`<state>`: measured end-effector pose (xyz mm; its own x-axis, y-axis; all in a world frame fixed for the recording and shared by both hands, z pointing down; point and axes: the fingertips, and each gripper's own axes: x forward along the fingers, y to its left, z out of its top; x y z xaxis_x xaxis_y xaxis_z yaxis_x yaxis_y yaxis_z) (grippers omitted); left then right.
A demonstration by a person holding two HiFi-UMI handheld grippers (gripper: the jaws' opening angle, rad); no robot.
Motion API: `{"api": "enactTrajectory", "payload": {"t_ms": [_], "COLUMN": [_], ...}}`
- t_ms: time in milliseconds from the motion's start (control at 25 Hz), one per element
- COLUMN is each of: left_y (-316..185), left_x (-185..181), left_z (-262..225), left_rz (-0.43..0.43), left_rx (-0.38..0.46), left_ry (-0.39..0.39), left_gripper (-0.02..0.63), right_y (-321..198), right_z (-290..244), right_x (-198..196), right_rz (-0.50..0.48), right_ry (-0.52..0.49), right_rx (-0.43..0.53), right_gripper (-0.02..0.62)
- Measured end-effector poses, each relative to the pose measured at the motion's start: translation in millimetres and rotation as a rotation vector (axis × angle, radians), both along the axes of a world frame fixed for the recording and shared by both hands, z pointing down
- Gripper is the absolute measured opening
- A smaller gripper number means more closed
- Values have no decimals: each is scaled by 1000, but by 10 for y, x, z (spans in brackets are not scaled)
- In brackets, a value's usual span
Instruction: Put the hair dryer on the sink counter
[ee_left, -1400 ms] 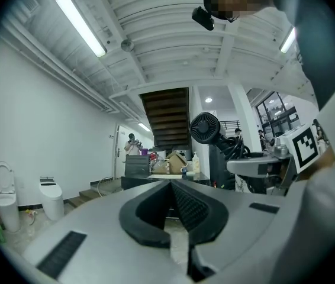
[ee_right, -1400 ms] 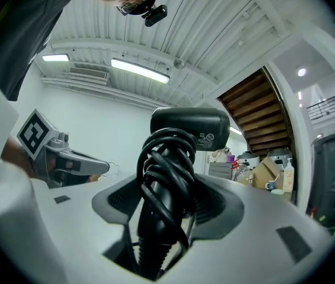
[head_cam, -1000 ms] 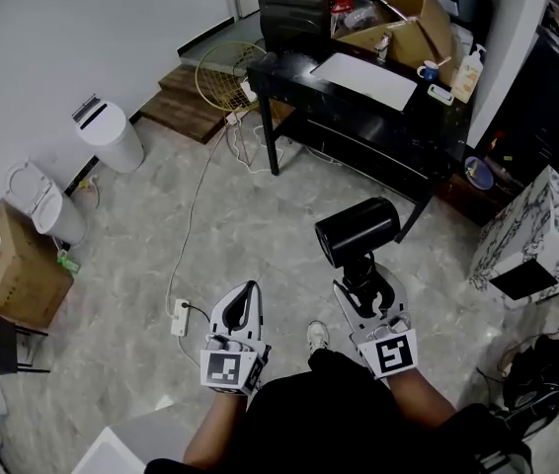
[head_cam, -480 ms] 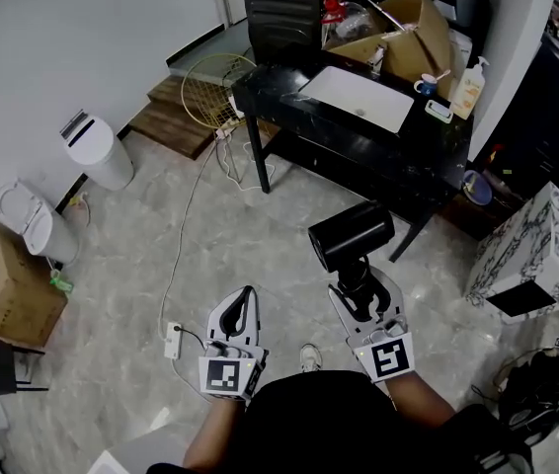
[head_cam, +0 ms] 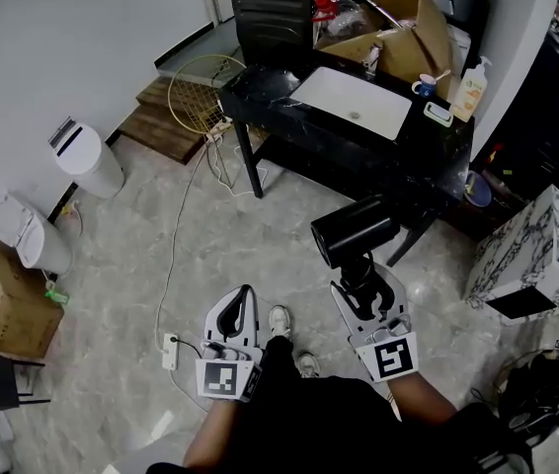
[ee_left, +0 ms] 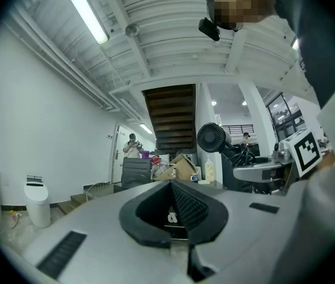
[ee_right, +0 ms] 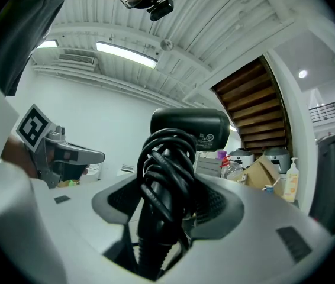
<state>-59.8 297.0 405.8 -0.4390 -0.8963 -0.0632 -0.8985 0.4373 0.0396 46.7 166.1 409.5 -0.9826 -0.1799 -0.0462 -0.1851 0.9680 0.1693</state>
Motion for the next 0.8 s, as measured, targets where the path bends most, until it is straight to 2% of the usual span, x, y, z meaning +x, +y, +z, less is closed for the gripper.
{"api": "enactTrajectory", "payload": {"t_ms": [200, 280, 520, 800], "left_y": [-346, -505, -956, -1564], "left_x": [-272, -415, -977, -1451], "left_z": [128, 176, 156, 170], "left_rz": [38, 69, 127, 258], "left_rx": [-24, -61, -119, -123], "left_ry": [-7, -1, 6, -2], "left_gripper": [-6, -6, -6, -6], "right_y": [-331, -477, -881, -1343], "right_z": [56, 50, 2, 21], "right_x": [-265, -395, -823, -1280], "right_rz": [37, 56, 114, 220], "right_ry": [4, -2, 5, 41], "right_rx": [-29, -38, -29, -40], "right_gripper": [259, 258, 258, 258]}}
